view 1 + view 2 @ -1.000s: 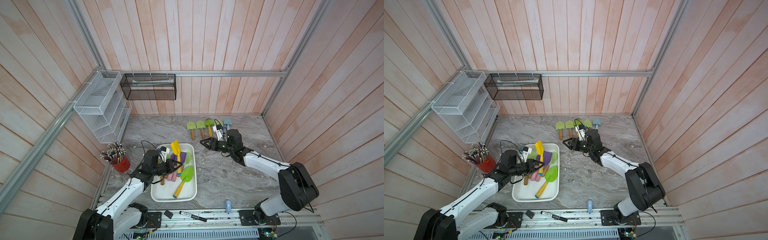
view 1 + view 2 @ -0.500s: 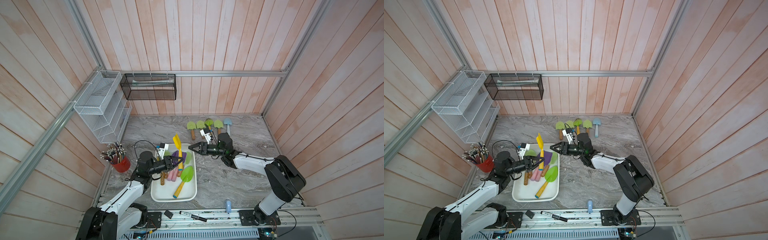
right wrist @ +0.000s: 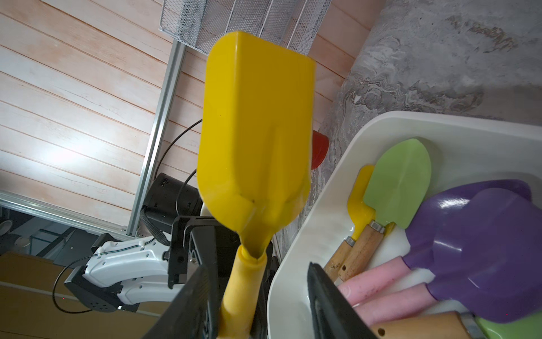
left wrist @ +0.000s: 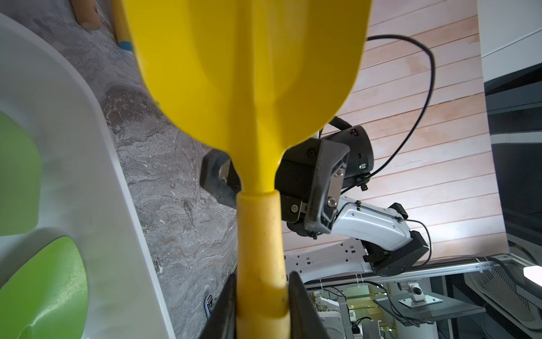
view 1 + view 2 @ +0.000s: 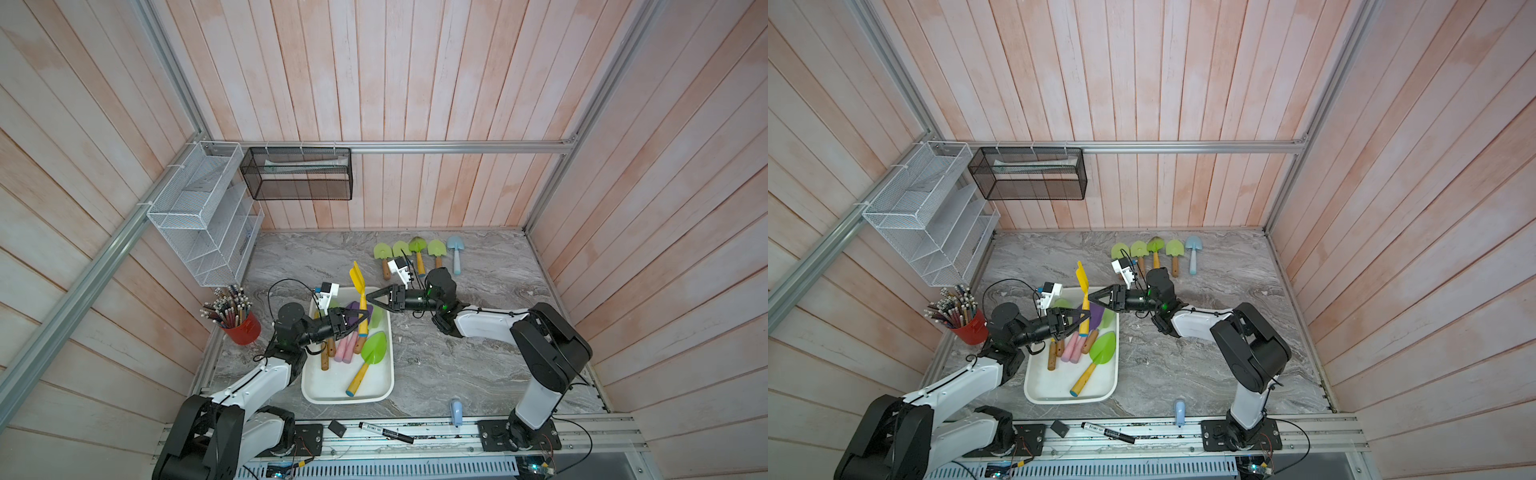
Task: Take the shovel out of the storage box
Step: Place the shovel at the center of the board.
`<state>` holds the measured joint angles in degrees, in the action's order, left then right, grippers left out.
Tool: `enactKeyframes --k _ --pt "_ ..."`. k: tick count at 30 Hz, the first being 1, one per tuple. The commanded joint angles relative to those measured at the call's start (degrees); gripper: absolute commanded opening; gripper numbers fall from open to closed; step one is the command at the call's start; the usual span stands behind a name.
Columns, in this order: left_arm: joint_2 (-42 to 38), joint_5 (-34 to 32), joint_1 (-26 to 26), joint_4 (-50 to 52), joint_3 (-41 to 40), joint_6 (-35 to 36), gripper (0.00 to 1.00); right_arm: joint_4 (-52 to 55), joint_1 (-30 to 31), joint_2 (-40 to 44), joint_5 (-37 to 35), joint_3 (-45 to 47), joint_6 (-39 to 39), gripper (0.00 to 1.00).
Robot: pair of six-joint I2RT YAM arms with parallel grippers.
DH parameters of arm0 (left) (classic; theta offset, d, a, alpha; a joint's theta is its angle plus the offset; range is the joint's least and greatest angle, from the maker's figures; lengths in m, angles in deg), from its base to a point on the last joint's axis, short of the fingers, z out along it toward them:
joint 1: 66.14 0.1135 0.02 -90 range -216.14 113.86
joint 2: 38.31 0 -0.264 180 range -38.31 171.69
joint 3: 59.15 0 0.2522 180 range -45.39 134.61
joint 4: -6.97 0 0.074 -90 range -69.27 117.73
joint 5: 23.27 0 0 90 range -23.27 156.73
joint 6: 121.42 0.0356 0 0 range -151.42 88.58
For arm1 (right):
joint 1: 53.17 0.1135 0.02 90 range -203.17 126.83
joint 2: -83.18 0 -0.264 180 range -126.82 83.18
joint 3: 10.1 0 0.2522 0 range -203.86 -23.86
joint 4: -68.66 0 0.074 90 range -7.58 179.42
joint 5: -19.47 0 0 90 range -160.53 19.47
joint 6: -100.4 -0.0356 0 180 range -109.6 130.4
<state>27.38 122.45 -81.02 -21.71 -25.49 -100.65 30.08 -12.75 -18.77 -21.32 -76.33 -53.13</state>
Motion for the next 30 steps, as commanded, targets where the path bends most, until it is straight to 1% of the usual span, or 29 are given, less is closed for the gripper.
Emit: enactKeyframes --k 1,5,10,12,14,17,19,20,21,22,23,24,26,27,30 --pt "0.56 1.67 0.33 -4.74 -0.48 -0.98 0.16 -5.69 1.13 -2.11 2.56 -2.59 -3.08 0.54" --pt "1.14 2.04 0.37 -5.61 -0.72 -1.29 0.16 -9.19 2.17 -4.09 3.36 -3.92 -5.76 0.49" --pt "1.65 2.11 0.37 -6.61 -1.0 -1.61 0.16 -10.24 2.99 -5.22 3.26 -4.58 -6.56 0.41" --pt "1.69 2.15 0.35 -6.76 -1.07 -1.69 0.16 -11.4 2.99 -5.44 3.09 -4.37 -7.46 0.36" --pt "1.7 2.11 0.37 -6.79 -1.25 -1.69 0.16 -11.48 2.99 -5.47 2.95 -4.2 -7.5 0.29" --pt "1.54 2.12 0.37 -6.78 -1.6 -1.63 0.16 -11.51 2.91 -5.45 2.3 -3.9 -7.4 0.24" --pt "1.47 1.95 0.37 -6.7 -1.84 -1.56 0.17 -11.71 2.82 -5.54 2.03 -3.92 -7.48 0.19" --pt "1.53 1.95 0.37 -6.7 -1.95 -1.49 0.2 -11.87 2.84 -5.54 1.97 -3.87 -7.44 0.17" --pt "1.51 1.85 0.37 -6.59 -2.1 -1.44 0.27 -11.83 2.72 -5.5 1.84 -3.87 -7.41 0.14" --pt "1.42 1.76 0.37 -6.32 -2.15 -1.28 0.31 -11.69 2.58 -5.45 1.71 -3.87 -7.25 0.09" --pt "1.32 1.74 0.36 -5.73 -2.17 -0.88 0.4 -11.37 2.31 -5.29 1.61 -3.9 -7.06 0.04" --pt "1.13 1.67 0.37 -4.84 -2.05 -0.29 0.48 -11.13 2.0 -5.15 1.59 -3.79 -6.84 0.03" --pt "0.48 1.74 0.37 -2.09 -1.65 1.21 0.56 -10.19 1.28 -4.56 1.37 -3.63 -6.14 0.03" --pt "-0.14 1.58 0.37 -0.54 -1.3 2.1 0.59 -9.27 0.81 -4.19 1.24 -3.44 -5.64 0.03" --pt "-2.19 1.07 0.37 5.38 -0.16 5.35 0.6 -6.79 -0.82 -2.64 1.1 -2.91 -3.91 0.03"
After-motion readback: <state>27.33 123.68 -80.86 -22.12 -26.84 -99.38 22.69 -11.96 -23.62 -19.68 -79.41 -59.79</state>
